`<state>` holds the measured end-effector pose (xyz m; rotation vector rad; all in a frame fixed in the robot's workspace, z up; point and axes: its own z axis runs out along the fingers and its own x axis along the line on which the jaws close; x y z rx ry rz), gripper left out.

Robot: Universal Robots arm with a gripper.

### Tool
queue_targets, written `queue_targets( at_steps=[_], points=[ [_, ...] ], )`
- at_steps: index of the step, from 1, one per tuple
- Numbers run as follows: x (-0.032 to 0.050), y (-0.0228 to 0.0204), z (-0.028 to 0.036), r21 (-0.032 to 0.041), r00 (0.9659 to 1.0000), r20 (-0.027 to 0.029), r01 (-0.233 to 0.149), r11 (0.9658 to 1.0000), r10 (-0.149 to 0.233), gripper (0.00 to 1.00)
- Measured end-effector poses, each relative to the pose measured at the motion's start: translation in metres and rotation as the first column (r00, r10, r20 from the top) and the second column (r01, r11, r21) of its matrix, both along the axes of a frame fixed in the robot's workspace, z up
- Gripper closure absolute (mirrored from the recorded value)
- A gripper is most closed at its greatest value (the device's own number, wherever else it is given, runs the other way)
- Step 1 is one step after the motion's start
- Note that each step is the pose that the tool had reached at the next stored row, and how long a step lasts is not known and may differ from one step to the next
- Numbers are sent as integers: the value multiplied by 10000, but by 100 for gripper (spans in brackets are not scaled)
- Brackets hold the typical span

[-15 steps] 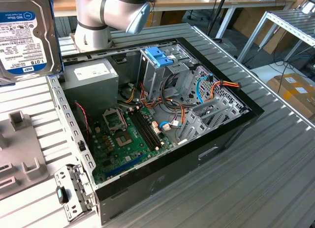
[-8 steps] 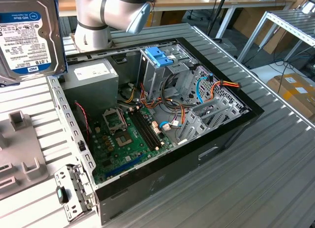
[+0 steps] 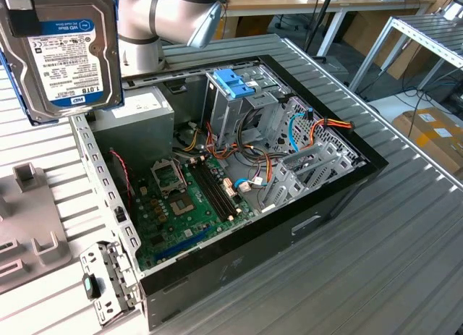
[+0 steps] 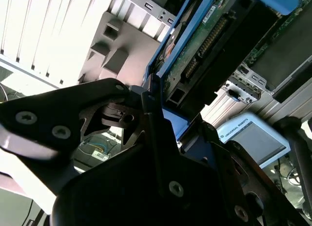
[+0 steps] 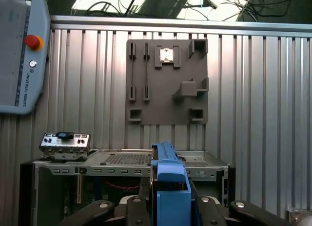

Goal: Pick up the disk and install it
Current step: 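Pick up the disk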

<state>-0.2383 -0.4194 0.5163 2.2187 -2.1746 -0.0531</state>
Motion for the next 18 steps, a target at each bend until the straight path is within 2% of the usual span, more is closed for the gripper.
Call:
queue_targets(
  at_steps=[18],
  points=[
    [234, -35, -11, 0, 10000, -5, 0, 10000, 0, 63]
  ],
)
